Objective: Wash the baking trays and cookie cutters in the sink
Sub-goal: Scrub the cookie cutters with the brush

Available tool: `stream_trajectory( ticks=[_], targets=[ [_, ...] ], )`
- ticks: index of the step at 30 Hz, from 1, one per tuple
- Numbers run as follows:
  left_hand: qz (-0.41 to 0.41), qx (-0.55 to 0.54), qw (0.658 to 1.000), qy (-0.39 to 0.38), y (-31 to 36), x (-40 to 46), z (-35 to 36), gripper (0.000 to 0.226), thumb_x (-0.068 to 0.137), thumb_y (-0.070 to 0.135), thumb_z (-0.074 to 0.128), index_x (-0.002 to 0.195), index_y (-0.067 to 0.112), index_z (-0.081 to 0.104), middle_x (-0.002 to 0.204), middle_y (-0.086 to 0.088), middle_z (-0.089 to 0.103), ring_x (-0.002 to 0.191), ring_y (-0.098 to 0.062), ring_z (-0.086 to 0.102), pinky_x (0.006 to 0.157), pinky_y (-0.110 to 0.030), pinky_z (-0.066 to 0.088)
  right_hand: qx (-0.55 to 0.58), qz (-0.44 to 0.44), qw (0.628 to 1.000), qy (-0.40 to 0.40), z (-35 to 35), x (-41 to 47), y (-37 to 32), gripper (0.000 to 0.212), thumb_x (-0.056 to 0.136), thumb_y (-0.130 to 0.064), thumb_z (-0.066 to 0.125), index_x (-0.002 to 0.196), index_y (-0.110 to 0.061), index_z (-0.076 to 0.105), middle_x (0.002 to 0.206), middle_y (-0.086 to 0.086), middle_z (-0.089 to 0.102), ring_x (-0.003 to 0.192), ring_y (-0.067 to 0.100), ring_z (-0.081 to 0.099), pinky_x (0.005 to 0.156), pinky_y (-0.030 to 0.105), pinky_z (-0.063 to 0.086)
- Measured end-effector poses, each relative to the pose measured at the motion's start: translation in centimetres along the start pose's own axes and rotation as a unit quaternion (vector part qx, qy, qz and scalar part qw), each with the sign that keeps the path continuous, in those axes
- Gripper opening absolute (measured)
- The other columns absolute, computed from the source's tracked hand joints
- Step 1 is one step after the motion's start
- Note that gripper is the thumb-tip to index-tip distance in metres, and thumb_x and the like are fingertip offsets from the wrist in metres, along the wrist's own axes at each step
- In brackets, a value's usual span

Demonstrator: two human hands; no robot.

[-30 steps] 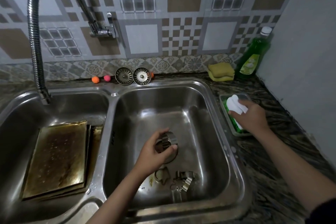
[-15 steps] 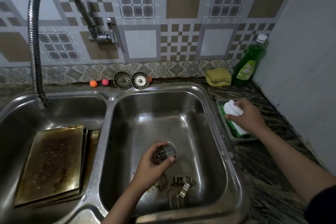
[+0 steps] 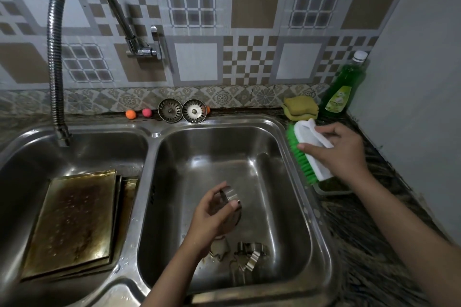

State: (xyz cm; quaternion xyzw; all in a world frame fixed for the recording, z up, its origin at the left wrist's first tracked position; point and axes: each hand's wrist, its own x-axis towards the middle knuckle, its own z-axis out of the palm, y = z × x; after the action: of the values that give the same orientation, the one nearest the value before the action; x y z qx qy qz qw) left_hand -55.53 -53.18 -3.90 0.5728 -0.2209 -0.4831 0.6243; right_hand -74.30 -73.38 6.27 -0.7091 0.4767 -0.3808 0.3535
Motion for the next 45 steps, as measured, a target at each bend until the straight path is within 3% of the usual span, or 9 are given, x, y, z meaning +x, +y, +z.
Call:
stream_trajectory(
  ticks=[11,17,20,26,29,34,37,40,45],
  targets=[
    [-0.032,-0.215,0.974,-0.065,0.8,-0.2,0.0,0.058,0.077,0.018,0.063,0.133,0.015,0.048,0.115,-0.013,0.065,0.104,-0.031,0.060,0.090,-0.045,0.045,0.164,0.084,0.972,-0.148,9.8,-8.8,-1.2,0.049,0.050,-0.029,0.091,0.091,-0.023,0.065,0.085,0.007,0.074,0.076,0.021,0.073,0.065,0.039,0.059],
    [-0.047,-0.164,0.983,-0.067,1.3,-0.3,-1.4,0.058,0.078,0.017,0.069,0.132,0.018,0.050,0.111,-0.009,0.069,0.098,-0.024,0.066,0.082,-0.036,0.047,0.091,0.041,0.985,-0.143,11.0,-7.7,-0.1,0.042,0.057,-0.026,0.091,0.087,-0.031,0.062,0.090,0.002,0.071,0.080,0.015,0.068,0.056,0.013,0.046],
    [-0.058,-0.139,0.988,-0.048,1.1,0.1,-1.5,0.055,0.081,0.015,0.062,0.134,0.016,0.050,0.122,-0.015,0.064,0.111,-0.033,0.061,0.096,-0.046,0.046,0.137,0.061,0.982,-0.115,11.4,-7.8,-0.5,0.044,0.056,-0.027,0.091,0.090,-0.028,0.063,0.090,0.002,0.072,0.079,0.014,0.070,0.059,0.019,0.052],
    [-0.069,-0.151,0.983,-0.076,0.6,-0.2,-1.8,0.049,0.082,0.014,0.065,0.130,0.014,0.054,0.122,-0.022,0.062,0.109,-0.037,0.060,0.083,-0.045,0.055,0.164,0.104,0.974,-0.120,12.9,-9.1,1.4,0.044,0.057,-0.025,0.090,0.093,-0.023,0.064,0.094,0.003,0.071,0.084,0.017,0.069,0.064,0.025,0.054],
    [-0.092,-0.064,0.991,-0.074,0.0,-0.5,-1.9,0.049,0.081,0.018,0.070,0.128,0.020,0.056,0.121,-0.015,0.063,0.111,-0.032,0.062,0.093,-0.043,0.052,0.080,0.075,0.986,-0.128,12.4,-8.4,2.8,0.043,0.058,-0.029,0.090,0.090,-0.028,0.062,0.098,0.000,0.068,0.091,0.017,0.065,0.066,0.024,0.049],
    [-0.081,0.182,0.980,0.010,0.0,0.5,-2.0,0.067,0.064,0.011,0.085,0.120,0.013,0.048,0.103,-0.004,0.057,0.080,-0.009,0.059,0.058,-0.019,0.051,0.117,0.086,0.985,-0.092,11.2,-7.1,1.9,0.044,0.058,-0.025,0.090,0.091,-0.026,0.061,0.094,0.005,0.071,0.082,0.019,0.070,0.068,0.036,0.058],
    [-0.052,0.255,0.965,-0.016,0.5,0.6,-2.0,0.071,0.061,0.008,0.085,0.117,0.018,0.043,0.106,-0.003,0.057,0.084,-0.009,0.059,0.062,-0.024,0.055,0.160,0.107,0.967,-0.166,11.0,-7.5,1.5,0.041,0.058,-0.018,0.089,0.090,-0.023,0.064,0.092,0.007,0.072,0.080,0.020,0.071,0.063,0.033,0.059],
    [0.001,0.244,0.969,-0.023,1.4,0.4,-2.1,0.074,0.064,0.005,0.083,0.122,0.020,0.040,0.104,0.003,0.057,0.086,-0.007,0.061,0.063,-0.018,0.055,0.135,0.132,0.961,-0.204,11.7,-8.9,2.2,0.042,0.060,-0.015,0.089,0.094,-0.018,0.065,0.095,0.000,0.068,0.083,0.017,0.068,0.060,0.023,0.052],
    [0.038,0.109,0.991,0.061,0.4,0.0,-2.1,0.063,0.068,0.002,0.081,0.118,0.016,0.046,0.100,-0.008,0.063,0.083,-0.009,0.064,0.063,-0.014,0.051,0.273,0.283,0.907,-0.149,12.9,-11.2,3.2,0.043,0.068,-0.013,0.084,0.104,-0.012,0.061,0.093,0.017,0.072,0.081,0.030,0.072,0.072,0.042,0.059]
  ],
)
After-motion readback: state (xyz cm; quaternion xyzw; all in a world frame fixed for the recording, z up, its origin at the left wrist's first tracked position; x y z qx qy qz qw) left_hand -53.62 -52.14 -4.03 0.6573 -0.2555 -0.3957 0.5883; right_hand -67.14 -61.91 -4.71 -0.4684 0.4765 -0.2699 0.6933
